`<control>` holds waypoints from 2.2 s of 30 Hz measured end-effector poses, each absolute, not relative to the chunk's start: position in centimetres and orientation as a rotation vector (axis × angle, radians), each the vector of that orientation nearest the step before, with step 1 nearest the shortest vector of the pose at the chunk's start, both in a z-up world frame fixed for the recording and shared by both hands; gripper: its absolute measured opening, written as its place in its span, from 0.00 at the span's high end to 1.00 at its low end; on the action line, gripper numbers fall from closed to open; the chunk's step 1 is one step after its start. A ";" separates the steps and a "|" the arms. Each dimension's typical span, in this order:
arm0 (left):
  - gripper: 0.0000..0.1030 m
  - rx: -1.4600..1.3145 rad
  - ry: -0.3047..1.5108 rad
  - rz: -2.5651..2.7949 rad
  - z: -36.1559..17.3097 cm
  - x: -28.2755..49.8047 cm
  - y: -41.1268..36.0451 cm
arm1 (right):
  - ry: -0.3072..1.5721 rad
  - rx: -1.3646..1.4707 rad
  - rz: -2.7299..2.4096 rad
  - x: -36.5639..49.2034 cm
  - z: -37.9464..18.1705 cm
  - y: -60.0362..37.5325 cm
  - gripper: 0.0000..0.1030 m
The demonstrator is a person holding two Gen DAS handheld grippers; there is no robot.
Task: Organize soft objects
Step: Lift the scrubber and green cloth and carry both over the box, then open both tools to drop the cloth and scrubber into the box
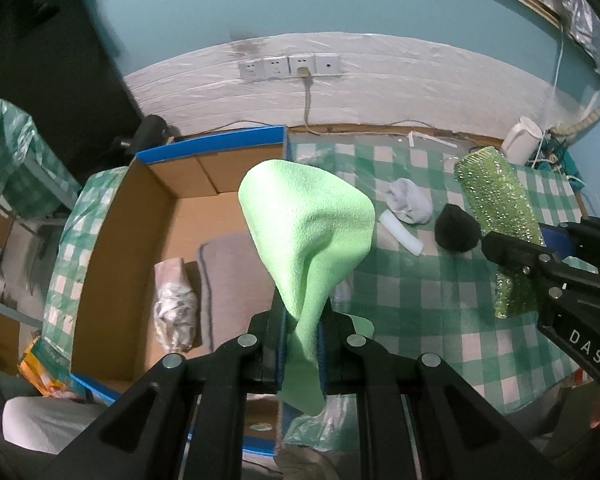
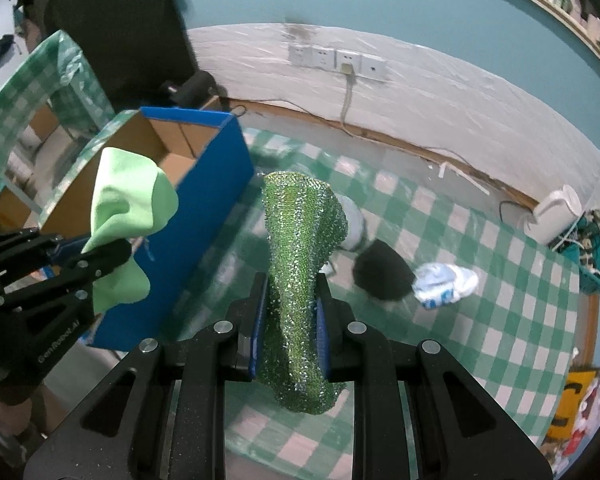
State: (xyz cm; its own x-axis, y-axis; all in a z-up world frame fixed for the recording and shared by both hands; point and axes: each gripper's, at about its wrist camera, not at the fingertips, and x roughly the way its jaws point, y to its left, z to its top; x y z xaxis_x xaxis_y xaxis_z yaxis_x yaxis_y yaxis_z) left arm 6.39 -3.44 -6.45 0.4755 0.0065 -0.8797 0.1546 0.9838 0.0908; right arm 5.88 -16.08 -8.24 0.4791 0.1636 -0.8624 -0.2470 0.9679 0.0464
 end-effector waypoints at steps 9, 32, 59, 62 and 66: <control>0.88 0.126 1.054 -0.044 -5.9 6.4 0.3 | 1.025 -0.127 0.315 6.8 -7.4 -11.3 0.81; 0.88 0.019 1.096 0.104 -8.5 6.7 10.5 | 1.074 -0.219 0.485 9.7 -9.5 0.8 0.81; 0.30 0.008 1.098 0.167 -9.6 7.1 12.2 | 1.101 -0.202 0.433 10.6 -11.0 0.5 0.38; 0.29 -0.001 1.086 0.144 -9.2 7.1 11.6 | 1.099 -0.198 0.411 10.5 -10.7 -0.6 0.35; 0.28 0.023 1.070 0.127 -8.8 7.0 10.5 | 1.090 -0.186 0.383 10.2 -10.3 -2.2 0.34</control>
State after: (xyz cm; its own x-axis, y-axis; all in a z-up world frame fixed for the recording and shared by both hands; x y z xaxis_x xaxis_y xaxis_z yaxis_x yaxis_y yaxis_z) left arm 7.00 10.47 -8.81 0.4734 0.1146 -0.8734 -0.0923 0.9925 0.0801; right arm 10.16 -2.16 -10.30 0.4056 0.2109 -0.8894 -0.3916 0.9193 0.0394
